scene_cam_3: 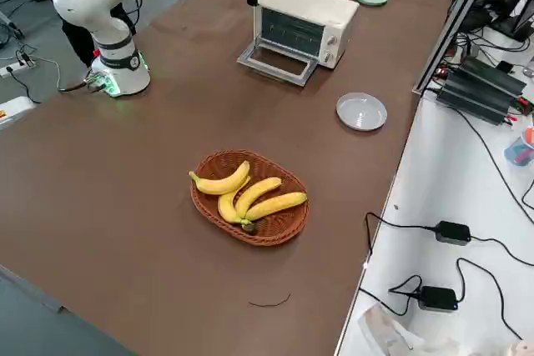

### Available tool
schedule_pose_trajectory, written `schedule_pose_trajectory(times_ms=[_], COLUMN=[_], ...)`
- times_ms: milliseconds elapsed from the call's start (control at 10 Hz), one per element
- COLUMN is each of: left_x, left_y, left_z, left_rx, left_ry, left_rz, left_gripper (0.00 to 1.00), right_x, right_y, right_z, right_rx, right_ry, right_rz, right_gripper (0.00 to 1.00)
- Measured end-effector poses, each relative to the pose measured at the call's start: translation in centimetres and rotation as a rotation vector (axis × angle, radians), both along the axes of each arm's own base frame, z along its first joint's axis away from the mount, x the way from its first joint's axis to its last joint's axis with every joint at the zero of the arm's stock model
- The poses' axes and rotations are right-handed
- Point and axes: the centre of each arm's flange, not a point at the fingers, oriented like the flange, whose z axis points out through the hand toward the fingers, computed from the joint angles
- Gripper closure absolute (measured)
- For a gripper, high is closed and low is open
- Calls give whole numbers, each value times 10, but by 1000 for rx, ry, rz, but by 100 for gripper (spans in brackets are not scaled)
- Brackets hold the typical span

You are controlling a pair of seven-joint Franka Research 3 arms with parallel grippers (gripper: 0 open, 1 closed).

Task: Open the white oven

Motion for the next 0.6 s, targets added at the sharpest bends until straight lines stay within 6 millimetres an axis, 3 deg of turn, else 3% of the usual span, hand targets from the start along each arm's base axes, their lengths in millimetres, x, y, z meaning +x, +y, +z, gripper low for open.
schedule_pose_trajectory(times_ms=[600], left_x=[-1], left_y=[-7], left_z=[-2], left_rx=[47], left_ry=[-1], left_rz=[-17], left_gripper=[0], right_x=[1], right_y=[3], right_z=[-17], right_rx=[-11], right_ry=[36], right_rz=[12], right_gripper=[0])
